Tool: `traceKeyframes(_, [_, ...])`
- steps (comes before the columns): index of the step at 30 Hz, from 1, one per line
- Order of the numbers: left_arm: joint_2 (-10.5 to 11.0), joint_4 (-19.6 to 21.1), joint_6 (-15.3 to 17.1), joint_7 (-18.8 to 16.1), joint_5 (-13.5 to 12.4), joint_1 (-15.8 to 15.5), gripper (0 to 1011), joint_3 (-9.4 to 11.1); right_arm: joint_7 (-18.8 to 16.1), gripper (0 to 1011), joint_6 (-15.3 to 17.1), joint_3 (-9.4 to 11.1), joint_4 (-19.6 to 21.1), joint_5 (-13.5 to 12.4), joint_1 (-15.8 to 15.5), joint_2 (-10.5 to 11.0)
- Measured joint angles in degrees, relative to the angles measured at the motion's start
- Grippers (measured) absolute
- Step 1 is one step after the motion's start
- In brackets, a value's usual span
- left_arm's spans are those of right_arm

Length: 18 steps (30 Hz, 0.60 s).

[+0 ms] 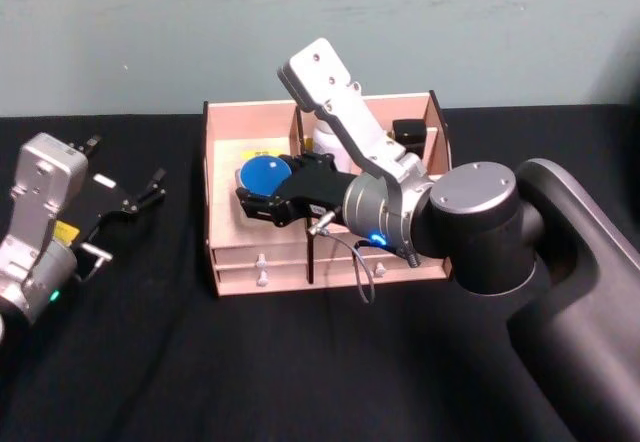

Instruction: Pick up the facial cleanser and watermelon frost from the table and place them into the tiered storage box.

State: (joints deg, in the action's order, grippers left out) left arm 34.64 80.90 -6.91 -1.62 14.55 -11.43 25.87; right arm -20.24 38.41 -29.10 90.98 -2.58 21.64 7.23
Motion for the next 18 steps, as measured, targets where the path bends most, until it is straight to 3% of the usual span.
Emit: traceKeyframes(18, [0.0, 0.0, 0.0, 0.0, 0.0, 0.0, 1001, 0.0, -0.3, 739, -0.3, 0.4, -1.0, 0.8, 0.2, -0.4])
